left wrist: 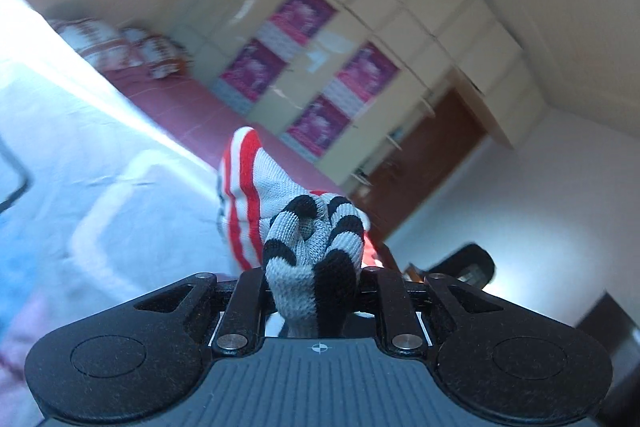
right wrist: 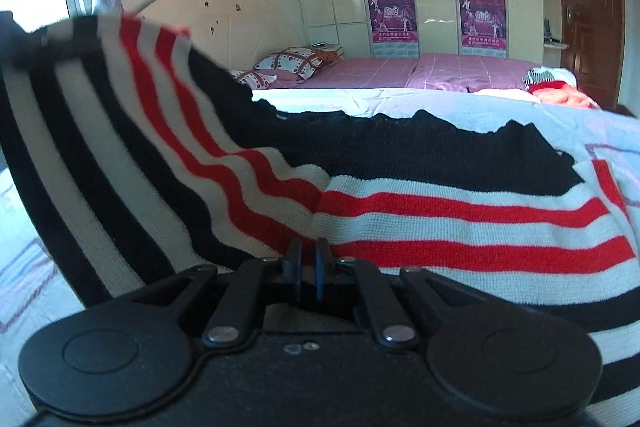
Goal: Fold small clothes
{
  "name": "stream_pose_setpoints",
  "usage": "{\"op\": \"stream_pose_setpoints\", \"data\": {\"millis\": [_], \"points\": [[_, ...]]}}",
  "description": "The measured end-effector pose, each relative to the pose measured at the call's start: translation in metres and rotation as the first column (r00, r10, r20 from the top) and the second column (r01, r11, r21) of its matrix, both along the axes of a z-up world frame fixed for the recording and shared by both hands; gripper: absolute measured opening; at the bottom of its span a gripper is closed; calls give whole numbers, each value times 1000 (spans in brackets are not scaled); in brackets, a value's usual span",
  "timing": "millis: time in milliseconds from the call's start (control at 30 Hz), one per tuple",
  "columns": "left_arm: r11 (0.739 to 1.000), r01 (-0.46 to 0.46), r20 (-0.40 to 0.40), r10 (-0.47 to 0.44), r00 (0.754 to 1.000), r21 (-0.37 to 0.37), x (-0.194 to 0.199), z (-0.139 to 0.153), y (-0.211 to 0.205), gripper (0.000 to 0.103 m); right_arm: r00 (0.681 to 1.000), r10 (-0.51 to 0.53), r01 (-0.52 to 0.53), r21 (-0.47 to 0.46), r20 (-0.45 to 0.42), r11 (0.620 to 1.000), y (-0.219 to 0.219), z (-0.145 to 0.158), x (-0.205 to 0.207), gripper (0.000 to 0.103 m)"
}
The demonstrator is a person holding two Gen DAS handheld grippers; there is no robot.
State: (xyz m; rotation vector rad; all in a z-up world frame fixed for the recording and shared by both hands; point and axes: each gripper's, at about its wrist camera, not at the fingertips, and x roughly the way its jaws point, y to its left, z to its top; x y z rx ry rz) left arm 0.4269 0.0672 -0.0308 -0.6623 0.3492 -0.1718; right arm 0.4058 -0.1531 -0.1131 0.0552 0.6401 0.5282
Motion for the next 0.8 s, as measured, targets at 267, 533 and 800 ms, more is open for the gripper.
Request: {"op": "stream_pose_setpoints", "data": {"millis": [267, 533, 800], "points": [[920, 306, -91, -292, 952, 245, 30, 18, -132, 17, 953, -252, 297, 351, -169, 888, -130, 5, -14, 29], [826, 485, -230, -432, 872, 287, 7, -6, -208, 72, 835, -438, 550, 490, -333, 677, -260, 4, -61, 62], [952, 189, -200, -142, 969, 240, -27, 16, -87, 72, 841, -252, 520, 589, -478, 619, -261, -3, -69, 71]]}}
